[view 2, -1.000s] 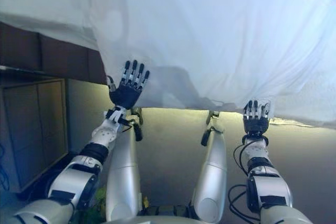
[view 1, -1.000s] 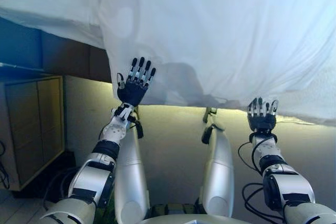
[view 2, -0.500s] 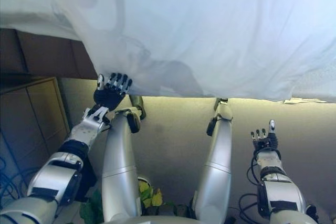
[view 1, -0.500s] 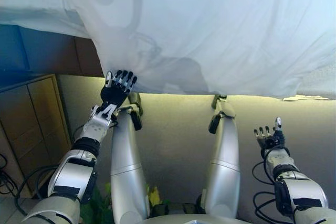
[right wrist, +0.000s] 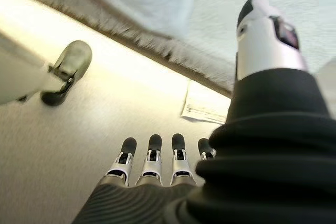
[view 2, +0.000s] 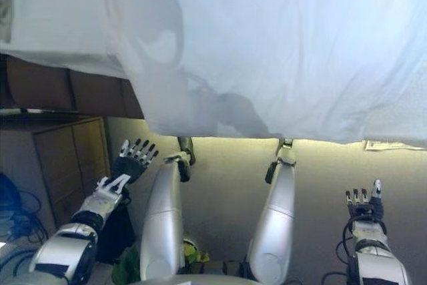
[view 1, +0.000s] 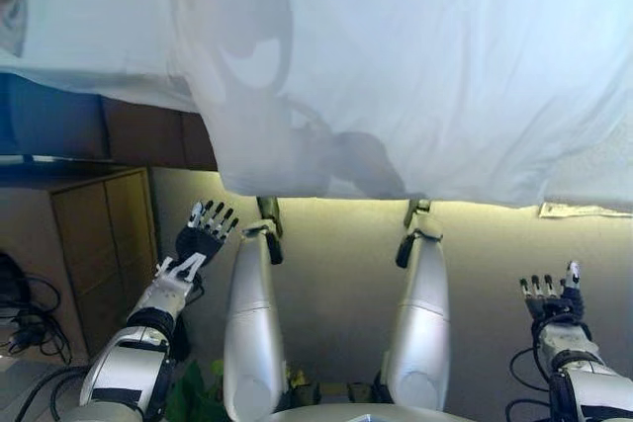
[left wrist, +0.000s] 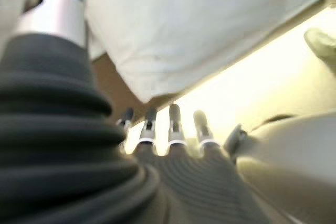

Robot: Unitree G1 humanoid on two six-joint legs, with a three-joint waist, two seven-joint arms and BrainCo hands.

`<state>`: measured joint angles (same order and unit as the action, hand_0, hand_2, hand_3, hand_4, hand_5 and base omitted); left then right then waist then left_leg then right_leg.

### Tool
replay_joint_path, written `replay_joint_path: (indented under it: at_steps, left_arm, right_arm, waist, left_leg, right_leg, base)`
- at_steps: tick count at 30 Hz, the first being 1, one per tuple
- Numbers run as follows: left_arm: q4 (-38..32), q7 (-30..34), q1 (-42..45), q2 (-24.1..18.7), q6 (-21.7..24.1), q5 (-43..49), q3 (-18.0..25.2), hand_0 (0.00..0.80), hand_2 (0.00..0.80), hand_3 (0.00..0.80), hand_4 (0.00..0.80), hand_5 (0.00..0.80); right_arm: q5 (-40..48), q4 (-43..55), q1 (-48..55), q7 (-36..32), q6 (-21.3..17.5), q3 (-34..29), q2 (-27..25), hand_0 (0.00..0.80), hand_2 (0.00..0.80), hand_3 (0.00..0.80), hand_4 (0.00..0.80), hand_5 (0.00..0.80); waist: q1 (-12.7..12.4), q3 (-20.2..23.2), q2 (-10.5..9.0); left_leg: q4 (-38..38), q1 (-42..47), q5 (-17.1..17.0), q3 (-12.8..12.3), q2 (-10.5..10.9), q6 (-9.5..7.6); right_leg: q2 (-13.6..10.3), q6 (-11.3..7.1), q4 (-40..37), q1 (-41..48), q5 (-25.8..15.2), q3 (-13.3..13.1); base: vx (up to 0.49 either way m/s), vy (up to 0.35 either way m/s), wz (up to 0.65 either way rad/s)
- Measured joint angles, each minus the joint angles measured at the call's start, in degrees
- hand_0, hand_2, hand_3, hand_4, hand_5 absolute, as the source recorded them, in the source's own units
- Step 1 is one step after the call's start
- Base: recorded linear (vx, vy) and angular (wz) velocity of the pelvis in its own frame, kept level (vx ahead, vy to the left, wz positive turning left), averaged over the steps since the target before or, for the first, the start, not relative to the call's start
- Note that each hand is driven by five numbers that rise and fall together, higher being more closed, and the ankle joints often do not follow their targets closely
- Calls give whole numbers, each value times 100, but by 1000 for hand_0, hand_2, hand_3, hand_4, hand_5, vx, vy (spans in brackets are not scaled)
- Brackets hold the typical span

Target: Make the bed neatly

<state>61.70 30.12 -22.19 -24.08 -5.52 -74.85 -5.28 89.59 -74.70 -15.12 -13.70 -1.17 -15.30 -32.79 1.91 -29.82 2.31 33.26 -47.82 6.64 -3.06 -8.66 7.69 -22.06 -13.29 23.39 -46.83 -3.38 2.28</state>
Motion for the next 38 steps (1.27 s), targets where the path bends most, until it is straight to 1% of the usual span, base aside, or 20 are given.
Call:
replay_joint_path:
  at_steps: [1,4,6,8,9,10,13,15,17,18,20,21,22,24,27,29,32,34,35,38]
  left_arm:
    - [9,-1,40,60,-20,45,92,0,0,0,0,0]
    - [-5,-9,216,170,-75,47,220,0,0,0,0,0]
    - [-12,-26,321,176,-139,50,370,0,0,0,0,0]
    - [-123,-29,475,174,-140,132,646,0,0,0,0,0]
    - [-195,-28,572,174,-130,192,699,0,0,0,0,0]
    - [-257,-24,683,179,-135,216,690,0,0,0,0,0]
    - [-766,-3,1039,260,-143,345,685,0,0,0,0,0]
    - [-1470,-63,1329,538,-139,514,639,0,0,0,0,0]
    - [-1741,-81,1575,731,-131,730,542,0,0,0,0,0]
    - [-1870,-124,1699,766,-102,909,517,0,0,0,0,0]
    - [-2140,-189,1997,745,10,1184,392,0,0,0,0,0]
    - [-2335,-251,2211,733,36,1308,413,0,0,0,0,0]
    - [-2407,-284,2313,724,57,1347,414,0,0,0,0,0]
    - [-2461,-394,2419,722,144,1352,415,0,0,0,0,0]
    - [-2586,-681,2534,715,288,1743,397,0,0,0,0,0]
    - [-2754,-783,2554,706,373,2077,301,0,0,0,0,0]
    - [-2951,-894,2663,686,358,2381,195,0,0,0,0,0]
    - [-2994,-938,2760,684,333,2462,187,0,0,0,0,0]
    - [-3086,-985,2830,685,276,2460,197,0,0,0,0,0]
    - [-3224,-1056,2887,682,94,2458,197,0,0,0,0,0]
  right_arm:
    - [40,-42,6,-36,6,-124,-1,0,0,0,0,0]
    - [130,-55,70,-134,13,-272,-2,0,0,0,0,0]
    - [108,-41,103,-305,-24,-454,6,0,0,0,0,0]
    - [36,13,158,-560,-126,-505,55,0,0,0,0,0]
    - [-80,50,214,-726,-189,-530,90,0,0,0,0,0]
    - [-184,70,297,-874,-258,-529,110,0,0,0,0,0]
    - [-981,493,550,-1273,-630,-458,338,0,0,0,0,0]
    - [-1525,1162,957,-1344,-967,-150,662,0,0,0,0,0]
    - [-1939,1301,1151,-1575,-1060,39,1000,0,0,0,0,0]
    - [-2010,1535,1293,-1677,-1070,125,1156,0,0,0,0,0]
    - [-2040,2017,1672,-1940,-1076,341,1409,0,0,0,0,0]
    - [-2043,2383,1931,-2064,-1076,481,1541,0,0,0,0,0]
    - [-2067,2503,2090,-2227,-1075,566,1618,0,0,0,0,0]
    - [-2155,2665,2219,-2201,-1004,787,1659,0,0,0,0,0]
    - [-2206,2886,2391,-1948,-911,1094,1849,0,0,0,0,0]
    - [-2207,3045,2454,-1664,-878,1267,1883,0,0,0,0,0]
    - [-2285,3274,2436,-1165,-824,1487,1882,0,0,0,0,0]
    - [-2490,3490,2426,-1013,-755,1613,1887,0,0,0,0,0]
    - [-2632,3628,2402,-817,-741,1775,1875,0,0,0,0,0]
    - [-2756,3858,2465,-489,-713,1949,1928,0,0,0,0,0]
  waist:
    - [1,-3,8]
    - [6,0,16]
    - [8,15,25]
    - [6,36,40]
    - [2,72,56]
    - [4,220,81]
    - [-76,380,114]
    - [-139,529,107]
    - [-154,1019,29]
    - [-151,1148,-12]
    - [-145,1560,-119]
    - [-148,1778,-178]
    - [-152,1980,-219]
    - [-180,2268,-279]
    - [-181,2623,-352]
    - [-263,2695,-365]
    - [-337,2780,-344]
    - [-301,2798,-319]
    - [-395,2810,-298]
    - [-455,2820,-296]
  left_leg:
    - [-195,250,-112,-2,10,49]
    - [-749,1111,-252,0,-5,105]
    - [-1095,1630,-337,-11,-5,137]
    - [-1435,2107,-405,-15,-25,149]
    - [-1576,2305,-447,-23,-48,178]
    - [-1689,2394,-448,-25,-66,176]
    - [-1997,2808,-559,-29,-115,255]
    - [-2228,3156,-604,-14,-126,283]
    - [-2411,3339,-615,-17,-153,304]
    - [-2558,3564,-647,-18,-159,330]
    - [-2799,3906,-651,-48,-190,332]
    - [-2965,4113,-682,-99,-202,355]
    - [-3074,4254,-716,-131,-214,393]
    - [-3286,4449,-737,-146,-214,377]
    - [-3608,4771,-834,-147,-236,389]
    - [-3727,4957,-883,-146,-247,412]
    - [-3786,5060,-901,-122,-273,421]
    - [-3791,5132,-924,-129,-295,447]
    - [-3806,5158,-921,-111,-292,442]
    - [-3815,5235,-951,-110,-290,487]
  right_leg:
    - [-2,0,-115,246,-20,79]
    - [15,10,-447,1086,-17,305]
    - [40,19,-709,1596,-35,398]
    - [84,32,-1005,2084,-84,508]
    - [111,31,-1142,2305,-108,574]
    - [138,43,-1246,2399,-118,614]
    - [220,50,-1485,2820,-163,725]
    - [253,48,-1651,3188,-163,791]
    - [297,46,-1830,3394,-153,839]
    - [323,31,-1976,3648,-165,901]
    - [377,30,-2184,3983,-163,946]
    - [406,23,-2298,4154,-167,960]
    - [425,22,-2367,4275,-166,975]
    - [439,25,-2497,4455,-157,1028]
    - [509,19,-2649,4766,-151,1100]
    - [541,6,-2722,4928,-160,1126]
    - [577,2,-2780,5070,-161,1178]
    - [598,5,-2784,5129,-157,1179]
    - [599,-2,-2805,5178,-156,1207]
    - [597,-5,-2813,5277,-149,1234]
  base:
    - [56,-108,16]
    - [63,-75,11]
    - [125,-74,4]
    - [146,-78,2]
    - [157,-85,1]
    - [121,-81,2]
    - [163,-86,2]
    - [214,-108,8]
    - [253,-98,6]
    - [299,-79,8]
    - [285,-56,2]
    - [200,-33,-6]
    - [231,-41,-7]
    - [199,-48,3]
    - [139,-65,5]
    - [74,-40,3]
    - [81,-27,6]
    - [70,-6,4]
    - [99,-9,3]
    - [42,1,6]
